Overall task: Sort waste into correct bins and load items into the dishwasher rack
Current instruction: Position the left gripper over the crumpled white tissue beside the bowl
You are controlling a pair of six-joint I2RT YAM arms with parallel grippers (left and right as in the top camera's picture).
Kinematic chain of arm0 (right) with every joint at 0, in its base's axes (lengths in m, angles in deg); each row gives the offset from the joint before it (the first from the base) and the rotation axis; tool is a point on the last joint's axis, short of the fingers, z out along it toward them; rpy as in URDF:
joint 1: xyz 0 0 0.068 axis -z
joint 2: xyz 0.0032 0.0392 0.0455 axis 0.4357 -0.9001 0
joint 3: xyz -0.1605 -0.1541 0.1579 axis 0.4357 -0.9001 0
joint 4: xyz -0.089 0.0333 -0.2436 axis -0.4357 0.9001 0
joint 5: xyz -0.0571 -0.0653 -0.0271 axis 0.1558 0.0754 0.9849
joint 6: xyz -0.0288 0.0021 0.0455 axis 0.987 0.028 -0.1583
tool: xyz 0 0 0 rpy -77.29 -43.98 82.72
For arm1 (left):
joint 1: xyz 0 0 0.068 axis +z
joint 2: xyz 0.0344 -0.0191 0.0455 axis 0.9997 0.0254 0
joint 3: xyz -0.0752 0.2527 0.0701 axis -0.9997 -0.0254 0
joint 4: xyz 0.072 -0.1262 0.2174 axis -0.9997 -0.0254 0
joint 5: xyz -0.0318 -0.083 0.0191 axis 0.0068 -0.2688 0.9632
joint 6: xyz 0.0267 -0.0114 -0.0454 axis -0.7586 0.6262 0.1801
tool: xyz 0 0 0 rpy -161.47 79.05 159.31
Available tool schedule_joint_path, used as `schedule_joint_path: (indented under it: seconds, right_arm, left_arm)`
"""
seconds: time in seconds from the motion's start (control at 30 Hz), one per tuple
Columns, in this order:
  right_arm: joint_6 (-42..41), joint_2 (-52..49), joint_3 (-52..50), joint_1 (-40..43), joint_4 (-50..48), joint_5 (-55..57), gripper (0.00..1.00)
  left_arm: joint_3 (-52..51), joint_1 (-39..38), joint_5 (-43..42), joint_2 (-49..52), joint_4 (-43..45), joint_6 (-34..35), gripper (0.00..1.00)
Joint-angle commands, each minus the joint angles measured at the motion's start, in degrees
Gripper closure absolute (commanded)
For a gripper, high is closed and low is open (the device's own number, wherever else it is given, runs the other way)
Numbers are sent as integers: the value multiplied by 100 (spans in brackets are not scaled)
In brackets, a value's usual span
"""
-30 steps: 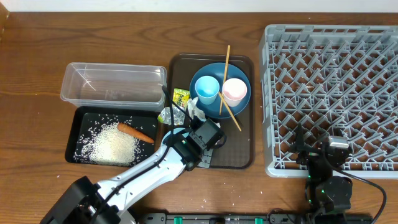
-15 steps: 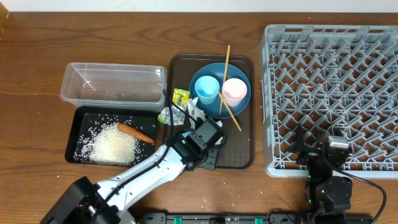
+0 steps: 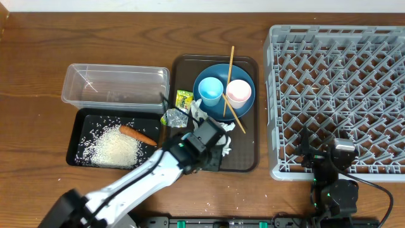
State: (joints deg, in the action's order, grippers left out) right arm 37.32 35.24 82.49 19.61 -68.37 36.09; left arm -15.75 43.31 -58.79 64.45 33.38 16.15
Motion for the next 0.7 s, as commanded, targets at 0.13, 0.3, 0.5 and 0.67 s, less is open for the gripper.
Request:
schedule_joint_path:
  seconds: [0.13, 0.3, 0.5, 0.67]
  right_arm:
    - [-28, 4, -7, -72, 26, -4, 1]
    - [-28, 4, -7, -72, 26, -2, 1]
    - [-28, 4, -7, -72, 26, -2, 1]
    - [-28, 4, -7, -72, 26, -4, 1]
  left_arm:
    - [170, 341, -11, -918, 66, -85, 61]
    - [168, 332, -9, -922, 352, -85, 55]
    - [168, 332, -7, -435, 822, -155, 47]
    - [168, 332, 0, 111, 1320, -492, 47]
